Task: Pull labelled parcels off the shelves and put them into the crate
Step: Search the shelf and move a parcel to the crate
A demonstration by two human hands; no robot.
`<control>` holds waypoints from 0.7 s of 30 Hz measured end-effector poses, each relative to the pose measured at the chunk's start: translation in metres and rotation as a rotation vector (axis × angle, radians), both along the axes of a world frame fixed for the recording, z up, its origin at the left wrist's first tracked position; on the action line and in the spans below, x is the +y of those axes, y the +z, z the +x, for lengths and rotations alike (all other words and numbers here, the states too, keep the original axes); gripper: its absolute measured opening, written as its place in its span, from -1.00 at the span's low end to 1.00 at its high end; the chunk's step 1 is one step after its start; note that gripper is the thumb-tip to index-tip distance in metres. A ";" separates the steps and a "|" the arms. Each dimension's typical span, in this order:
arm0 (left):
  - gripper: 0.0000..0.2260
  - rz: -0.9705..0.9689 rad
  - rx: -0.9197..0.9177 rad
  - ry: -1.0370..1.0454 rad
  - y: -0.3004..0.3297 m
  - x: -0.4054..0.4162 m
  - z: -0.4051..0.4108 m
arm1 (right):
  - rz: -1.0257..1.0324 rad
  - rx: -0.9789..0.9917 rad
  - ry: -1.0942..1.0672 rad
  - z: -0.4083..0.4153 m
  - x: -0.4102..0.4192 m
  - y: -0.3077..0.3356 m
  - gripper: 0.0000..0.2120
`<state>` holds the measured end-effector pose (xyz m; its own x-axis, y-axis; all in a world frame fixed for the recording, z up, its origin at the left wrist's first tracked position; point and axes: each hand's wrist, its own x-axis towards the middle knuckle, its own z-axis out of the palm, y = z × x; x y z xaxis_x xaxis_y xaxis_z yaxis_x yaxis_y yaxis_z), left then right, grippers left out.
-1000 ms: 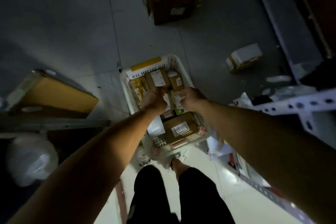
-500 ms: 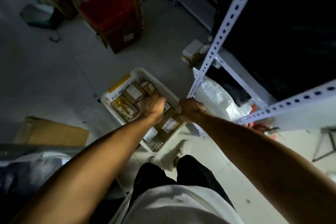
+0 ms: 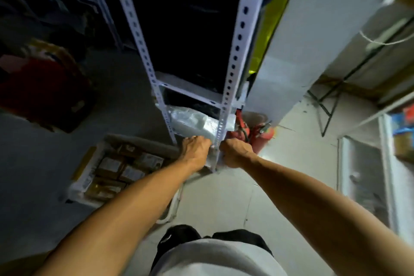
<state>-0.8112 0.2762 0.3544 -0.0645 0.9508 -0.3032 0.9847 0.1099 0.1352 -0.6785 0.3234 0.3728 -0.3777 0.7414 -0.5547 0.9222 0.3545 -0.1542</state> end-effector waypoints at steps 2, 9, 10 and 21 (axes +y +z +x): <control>-0.79 0.016 -0.014 -0.057 0.008 0.017 0.037 | 0.018 0.020 -0.060 0.037 0.008 0.008 -0.72; -0.71 0.070 -0.042 -0.310 0.031 0.073 0.172 | 0.078 -0.009 -0.263 0.176 0.029 0.040 -0.66; -0.72 0.085 -0.050 -0.342 0.034 0.080 0.190 | 0.086 -0.028 -0.296 0.196 0.030 0.042 -0.64; -0.61 0.239 -0.066 -0.773 0.069 0.152 0.344 | 0.230 -0.096 -0.730 0.346 0.041 0.068 -0.66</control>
<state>-0.4668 0.4279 0.4231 0.6478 0.7589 -0.0665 0.7597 -0.6372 0.1296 -0.3324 0.3640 0.4410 0.2933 0.8847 -0.3622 0.9402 -0.3355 -0.0583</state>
